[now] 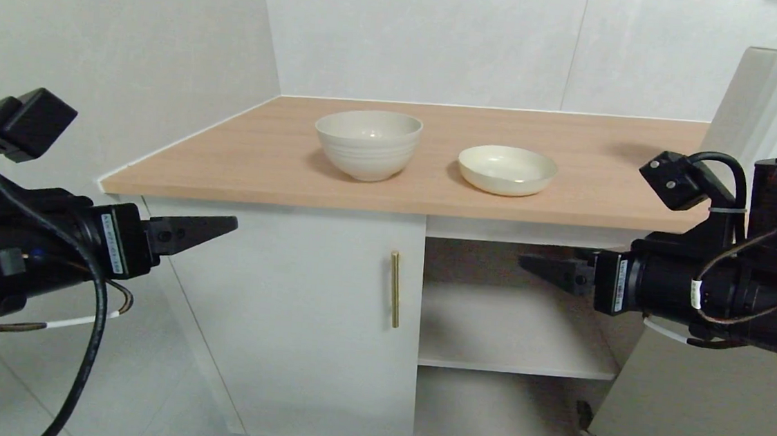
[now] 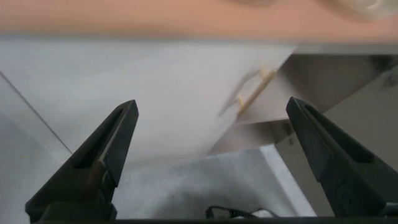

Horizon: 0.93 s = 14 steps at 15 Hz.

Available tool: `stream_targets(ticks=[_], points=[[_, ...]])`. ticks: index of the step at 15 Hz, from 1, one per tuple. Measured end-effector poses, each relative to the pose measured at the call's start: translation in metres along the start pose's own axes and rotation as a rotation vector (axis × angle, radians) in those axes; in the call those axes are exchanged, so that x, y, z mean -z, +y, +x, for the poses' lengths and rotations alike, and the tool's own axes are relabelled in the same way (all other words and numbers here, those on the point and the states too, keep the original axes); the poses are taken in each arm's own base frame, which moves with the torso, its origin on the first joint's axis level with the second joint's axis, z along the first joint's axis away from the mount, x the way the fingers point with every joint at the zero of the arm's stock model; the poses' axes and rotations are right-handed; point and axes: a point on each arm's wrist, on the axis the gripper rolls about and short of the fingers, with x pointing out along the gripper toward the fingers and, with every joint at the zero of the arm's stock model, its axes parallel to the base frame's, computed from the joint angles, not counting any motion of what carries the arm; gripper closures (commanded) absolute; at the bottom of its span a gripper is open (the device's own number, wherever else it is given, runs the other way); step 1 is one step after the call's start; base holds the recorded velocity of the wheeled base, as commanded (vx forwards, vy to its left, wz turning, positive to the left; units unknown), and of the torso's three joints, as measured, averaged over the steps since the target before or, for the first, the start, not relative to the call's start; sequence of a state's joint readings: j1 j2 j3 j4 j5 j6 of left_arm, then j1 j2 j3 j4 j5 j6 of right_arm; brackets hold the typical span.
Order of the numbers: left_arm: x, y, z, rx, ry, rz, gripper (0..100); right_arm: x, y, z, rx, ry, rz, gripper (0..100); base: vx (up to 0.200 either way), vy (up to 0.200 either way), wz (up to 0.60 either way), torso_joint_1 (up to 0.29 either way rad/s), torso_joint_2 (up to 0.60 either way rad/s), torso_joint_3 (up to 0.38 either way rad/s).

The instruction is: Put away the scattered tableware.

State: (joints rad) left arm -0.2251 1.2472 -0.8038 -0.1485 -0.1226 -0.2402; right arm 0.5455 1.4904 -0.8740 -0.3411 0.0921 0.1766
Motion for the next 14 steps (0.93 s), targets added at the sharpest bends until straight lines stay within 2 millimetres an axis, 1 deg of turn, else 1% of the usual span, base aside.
stream_targets(ticks=[7, 14], points=[[0.003, 0.001, 0.006, -0.004, 0.022, -0.003, 0, 0.002, -0.001, 0.003, 0.002, 0.011, 0.001, 0, 0.000, 0.000, 0.00, 0.180, -0.49, -0.287], [0.006, 0.003, 0.013, -0.010, 0.048, -0.006, 0, 0.004, -0.003, 0.009, 0.008, 0.015, 0.001, 0, 0.000, 0.000, 0.00, 0.212, -0.50, -0.281]])
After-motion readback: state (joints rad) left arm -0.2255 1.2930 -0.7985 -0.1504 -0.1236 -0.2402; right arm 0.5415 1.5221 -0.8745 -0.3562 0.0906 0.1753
